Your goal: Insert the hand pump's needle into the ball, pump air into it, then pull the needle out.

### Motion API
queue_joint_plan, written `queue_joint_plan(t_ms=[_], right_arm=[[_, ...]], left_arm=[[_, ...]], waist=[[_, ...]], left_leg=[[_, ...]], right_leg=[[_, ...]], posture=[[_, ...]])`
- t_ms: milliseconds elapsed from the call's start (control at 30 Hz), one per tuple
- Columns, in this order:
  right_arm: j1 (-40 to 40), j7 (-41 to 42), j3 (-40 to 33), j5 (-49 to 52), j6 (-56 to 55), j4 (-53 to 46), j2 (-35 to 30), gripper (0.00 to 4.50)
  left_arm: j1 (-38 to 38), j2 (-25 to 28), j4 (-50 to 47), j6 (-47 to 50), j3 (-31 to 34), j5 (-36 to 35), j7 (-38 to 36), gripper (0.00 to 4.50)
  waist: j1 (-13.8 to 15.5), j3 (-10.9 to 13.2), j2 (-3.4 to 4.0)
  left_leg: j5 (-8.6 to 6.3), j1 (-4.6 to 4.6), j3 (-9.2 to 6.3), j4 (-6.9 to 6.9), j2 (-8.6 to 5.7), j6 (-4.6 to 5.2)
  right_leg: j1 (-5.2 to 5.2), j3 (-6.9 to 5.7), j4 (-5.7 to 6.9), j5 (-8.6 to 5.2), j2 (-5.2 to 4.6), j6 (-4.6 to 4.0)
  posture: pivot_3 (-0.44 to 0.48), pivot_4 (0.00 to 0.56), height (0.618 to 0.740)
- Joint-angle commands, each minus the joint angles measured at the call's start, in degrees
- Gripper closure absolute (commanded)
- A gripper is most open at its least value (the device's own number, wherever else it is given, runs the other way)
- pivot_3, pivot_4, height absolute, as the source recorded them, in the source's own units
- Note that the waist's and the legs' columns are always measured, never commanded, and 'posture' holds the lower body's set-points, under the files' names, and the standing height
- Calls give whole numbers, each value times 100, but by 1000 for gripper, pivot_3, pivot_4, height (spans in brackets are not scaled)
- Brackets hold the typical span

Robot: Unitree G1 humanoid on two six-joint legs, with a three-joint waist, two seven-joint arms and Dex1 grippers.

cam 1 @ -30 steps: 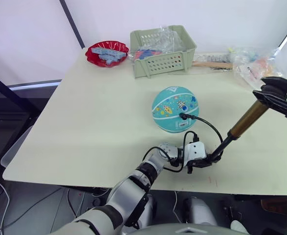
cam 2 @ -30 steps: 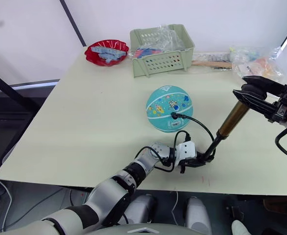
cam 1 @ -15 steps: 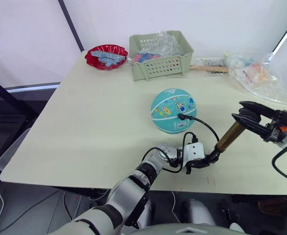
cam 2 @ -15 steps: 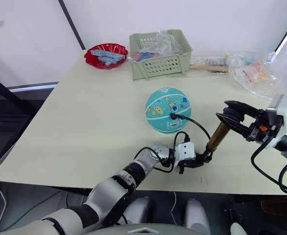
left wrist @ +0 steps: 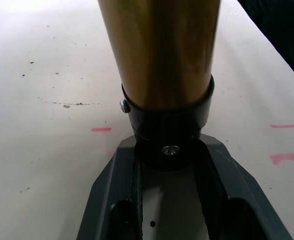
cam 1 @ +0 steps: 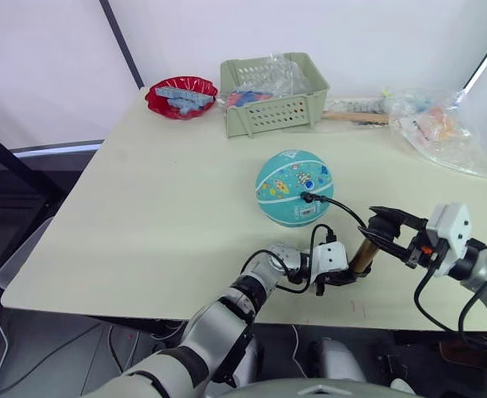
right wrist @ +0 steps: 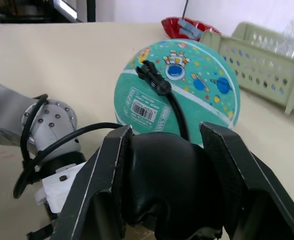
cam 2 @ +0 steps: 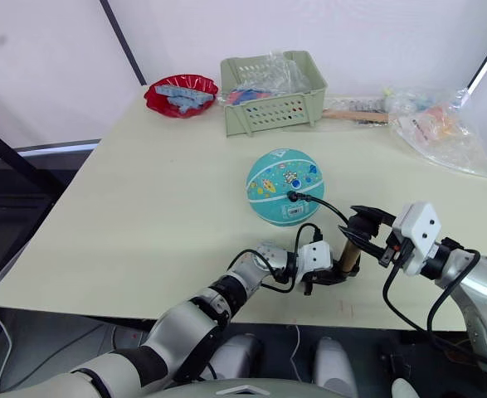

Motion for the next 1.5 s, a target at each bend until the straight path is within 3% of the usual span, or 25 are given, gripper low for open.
queue_joint_plan(t_ms=[33, 467, 900, 1500], right_arm=[[540, 67, 355, -516, -222, 301, 4, 2873], [1, -224, -1183, 1387, 1024, -1055, -614, 2873], [-1032, -169, -3039, 3236, 2306, -675, -1790, 2873], [-1607, -390, -3338, 3784, 2845, -519, -2011, 2873]], left_arm=[[126, 38, 373, 197, -173, 279, 172, 3546], [190, 90, 396, 150, -367, 402, 217, 3546], [158, 106, 410, 193, -386, 413, 200, 3546], [189, 127, 387, 226, -365, 378, 152, 3546]], waist=[[-1, -4, -5], [19, 34, 44], [23, 74, 39], [23, 87, 35]], left_leg=[[0, 2, 1, 1, 0, 0], [-2, -12, 2, 5, -11, 4], [-2, -26, 5, 11, -14, 7], [-2, -38, 9, 14, -16, 8]], right_leg=[[2, 0, 0, 0, 0, 0], [-5, 7, -1, 1, -12, -1], [-7, 0, -1, 2, -23, 0], [-19, 1, -1, 17, -27, -15]], posture=[[0, 150, 740], [0, 150, 740], [0, 150, 740], [0, 150, 740]])
